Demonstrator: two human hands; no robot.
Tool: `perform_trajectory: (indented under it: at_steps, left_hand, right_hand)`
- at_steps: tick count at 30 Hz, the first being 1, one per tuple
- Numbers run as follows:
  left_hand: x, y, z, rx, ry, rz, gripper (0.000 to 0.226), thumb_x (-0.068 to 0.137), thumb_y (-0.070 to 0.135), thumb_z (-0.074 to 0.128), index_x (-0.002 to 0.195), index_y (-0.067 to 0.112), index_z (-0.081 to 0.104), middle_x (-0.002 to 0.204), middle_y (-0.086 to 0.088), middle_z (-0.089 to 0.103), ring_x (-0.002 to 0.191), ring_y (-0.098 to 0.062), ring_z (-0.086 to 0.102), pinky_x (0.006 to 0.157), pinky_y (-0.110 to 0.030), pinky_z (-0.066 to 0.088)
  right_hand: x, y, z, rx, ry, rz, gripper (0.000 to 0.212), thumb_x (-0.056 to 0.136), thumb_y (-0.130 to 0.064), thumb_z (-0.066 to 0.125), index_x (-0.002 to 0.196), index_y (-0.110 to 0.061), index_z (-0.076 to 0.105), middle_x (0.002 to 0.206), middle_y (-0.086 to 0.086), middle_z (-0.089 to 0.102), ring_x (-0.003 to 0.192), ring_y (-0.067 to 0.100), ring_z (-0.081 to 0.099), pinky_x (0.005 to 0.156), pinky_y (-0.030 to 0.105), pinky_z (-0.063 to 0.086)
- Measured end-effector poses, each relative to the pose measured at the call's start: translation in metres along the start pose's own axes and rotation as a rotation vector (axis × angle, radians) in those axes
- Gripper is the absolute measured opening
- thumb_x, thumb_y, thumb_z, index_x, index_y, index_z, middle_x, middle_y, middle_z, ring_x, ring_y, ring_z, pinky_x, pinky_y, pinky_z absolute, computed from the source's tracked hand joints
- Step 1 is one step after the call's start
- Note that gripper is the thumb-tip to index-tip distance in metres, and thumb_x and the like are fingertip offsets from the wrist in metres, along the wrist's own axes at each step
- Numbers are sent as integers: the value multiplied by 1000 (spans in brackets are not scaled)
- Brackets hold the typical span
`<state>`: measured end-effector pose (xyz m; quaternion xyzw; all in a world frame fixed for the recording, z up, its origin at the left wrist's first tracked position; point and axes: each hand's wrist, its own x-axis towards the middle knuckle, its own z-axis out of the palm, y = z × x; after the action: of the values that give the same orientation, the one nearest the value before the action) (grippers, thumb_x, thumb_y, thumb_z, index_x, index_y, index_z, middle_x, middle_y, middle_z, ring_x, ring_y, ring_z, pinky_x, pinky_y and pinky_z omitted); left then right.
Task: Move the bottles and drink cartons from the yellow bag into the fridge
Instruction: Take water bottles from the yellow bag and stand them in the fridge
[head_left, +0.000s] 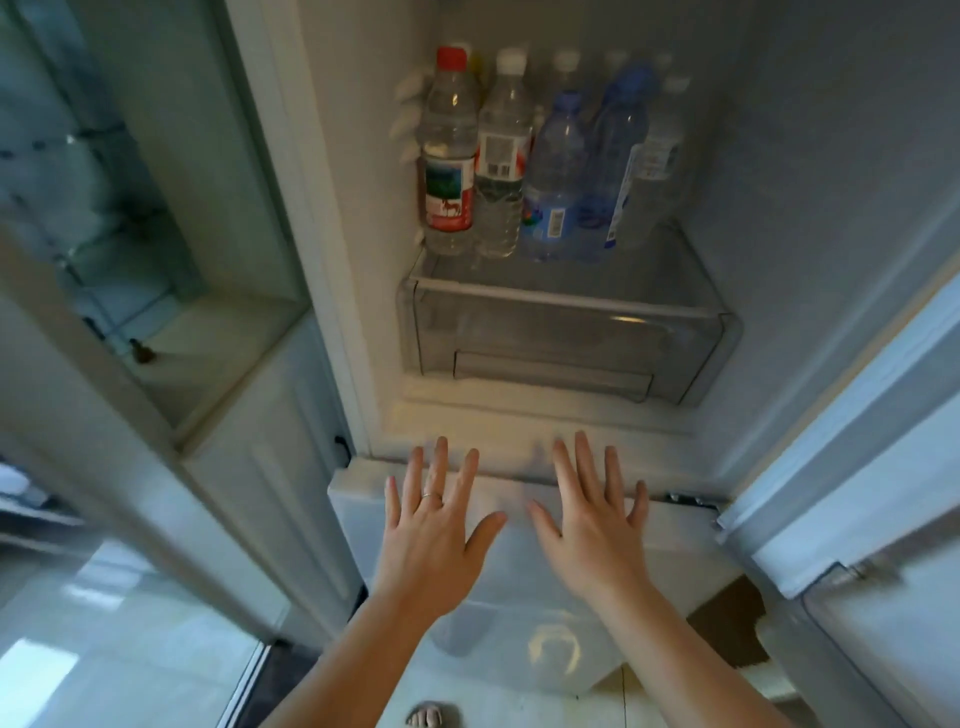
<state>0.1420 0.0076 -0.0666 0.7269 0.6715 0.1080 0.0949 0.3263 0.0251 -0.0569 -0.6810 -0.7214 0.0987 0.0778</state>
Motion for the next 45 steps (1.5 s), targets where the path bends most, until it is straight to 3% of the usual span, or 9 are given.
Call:
perform_trajectory:
  at_steps: [3, 11, 20, 31, 37, 45]
  left_hand:
    - [-41, 0, 14, 2, -20, -98, 83, 82, 79, -5, 154, 39, -14, 160, 4, -28, 145, -23, -32, 117, -46, -16]
    - [-147, 4, 18, -14, -29, -332, 83, 82, 80, -7, 155, 39, -12, 162, 6, -24, 147, -23, -29, 119, -48, -13]
    - [-250, 17, 24, -22, -25, -497, 76, 87, 74, 4, 155, 41, -9, 163, 5, -20, 146, -22, -31, 119, -48, -16]
    - [-402, 74, 53, -29, -74, -540, 74, 90, 71, 8, 155, 39, -9, 162, 6, -23, 146, -23, -30, 118, -50, -17]
    - [-486, 120, 89, 0, -167, -546, 73, 92, 73, 9, 153, 40, -14, 158, 8, -29, 145, -24, -32, 111, -48, -23]
    - [-535, 210, 129, -30, -330, -387, 78, 87, 74, 2, 154, 38, -15, 160, 6, -28, 145, -24, -31, 117, -50, -16]
  right_hand:
    - [-26, 1, 14, 5, -76, -62, 75, 93, -71, 15, 152, -39, -19, 157, -13, -33, 146, 21, -29, 116, 53, -14]
    - [-90, -14, 32, 16, -227, -226, 74, 96, -67, 17, 153, -36, -18, 158, -11, -32, 146, 22, -30, 116, 55, -15]
    - [-172, -20, 36, 9, -273, -365, 73, 98, -64, 19, 154, -34, -17, 160, -8, -28, 147, 23, -29, 117, 57, -14]
    - [-340, 27, 47, 6, -334, -359, 74, 95, -66, 16, 153, -35, -18, 161, -7, -28, 147, 26, -28, 117, 58, -13]
    - [-438, 80, 49, -32, -411, -304, 74, 95, -67, 17, 154, -35, -15, 160, -8, -29, 147, 25, -29, 117, 57, -13]
    - [-514, 189, 42, -59, -438, -173, 75, 94, -69, 14, 154, -35, -15, 159, -9, -30, 146, 25, -30, 115, 56, -16]
